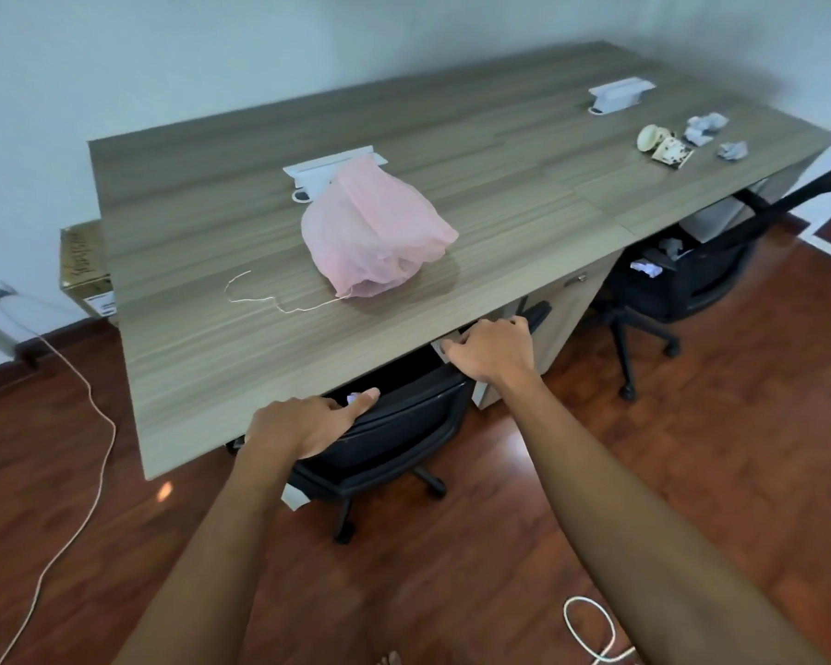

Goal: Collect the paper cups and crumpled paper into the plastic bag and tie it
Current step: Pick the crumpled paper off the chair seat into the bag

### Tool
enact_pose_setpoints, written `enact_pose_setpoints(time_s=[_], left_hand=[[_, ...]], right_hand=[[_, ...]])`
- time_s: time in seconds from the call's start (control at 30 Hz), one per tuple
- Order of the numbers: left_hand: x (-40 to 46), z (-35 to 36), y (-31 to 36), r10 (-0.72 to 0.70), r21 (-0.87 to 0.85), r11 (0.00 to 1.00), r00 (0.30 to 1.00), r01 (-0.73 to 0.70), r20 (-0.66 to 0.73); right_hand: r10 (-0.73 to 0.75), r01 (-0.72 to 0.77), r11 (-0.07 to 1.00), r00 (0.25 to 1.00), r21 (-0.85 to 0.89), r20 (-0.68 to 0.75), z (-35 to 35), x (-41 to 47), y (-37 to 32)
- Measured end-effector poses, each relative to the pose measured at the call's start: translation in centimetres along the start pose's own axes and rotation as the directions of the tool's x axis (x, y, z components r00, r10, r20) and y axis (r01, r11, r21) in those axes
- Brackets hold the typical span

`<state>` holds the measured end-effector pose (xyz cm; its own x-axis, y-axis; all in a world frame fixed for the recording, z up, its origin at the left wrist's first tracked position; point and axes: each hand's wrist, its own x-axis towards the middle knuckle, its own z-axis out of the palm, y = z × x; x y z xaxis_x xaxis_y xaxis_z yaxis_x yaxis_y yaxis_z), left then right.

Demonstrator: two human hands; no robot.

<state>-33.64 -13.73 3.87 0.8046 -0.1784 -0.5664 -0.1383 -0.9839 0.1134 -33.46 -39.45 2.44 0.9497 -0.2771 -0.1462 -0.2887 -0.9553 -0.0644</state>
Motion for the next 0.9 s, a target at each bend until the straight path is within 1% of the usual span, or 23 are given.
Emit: enact_pose_setpoints(time_s=[0.13, 0.23, 0.37, 0.6, 0.77, 0.83, 0.9], left_hand=[[-1.8, 1.0, 1.5, 0.022, -0.019, 1.000, 0.994, -0.020, 0.111], [-4.0, 2.2, 2.7, 0.057, -0.073, 0.996, 0.988, -0.047, 0.142], [-7.9, 4.7, 4.8, 0.134, -0.126, 0.985, 0.983, -0.118, 0.124], [-13.6, 9.5, 8.8, 0.205, -0.071, 0.977, 0.978, -0.202, 0.029], [-17.9, 12.7, 11.6, 0.219, -0.100, 0.972, 0.974, -0.214, 0.051], [-19.3, 14.0, 12.8, 0.242, -0.096, 0.967, 0.969, -0.237, 0.044], [-20.4, 15.1, 13.9, 0.258, -0.088, 0.963, 0.966, -0.255, 0.027]], right_hand=[[0.015, -0.015, 1.000, 1.000, -0.007, -0.020, 0.5, -2.0, 1.7], [0.030, -0.030, 1.000, 0.999, -0.002, -0.029, 1.0, -3.7, 3.2], [0.037, -0.037, 0.999, 0.999, -0.002, -0.037, 1.6, -7.1, 5.8], [0.064, -0.061, 0.997, 0.996, 0.056, -0.068, 2.2, -14.0, 11.1], [0.100, -0.096, 0.994, 0.992, 0.055, -0.074, 2.7, -19.4, 14.6], [0.135, -0.124, 0.988, 0.984, 0.094, -0.113, 2.9, -21.6, 16.1], [0.193, -0.158, 0.969, 0.964, 0.191, -0.184, 3.0, -23.5, 17.5]])
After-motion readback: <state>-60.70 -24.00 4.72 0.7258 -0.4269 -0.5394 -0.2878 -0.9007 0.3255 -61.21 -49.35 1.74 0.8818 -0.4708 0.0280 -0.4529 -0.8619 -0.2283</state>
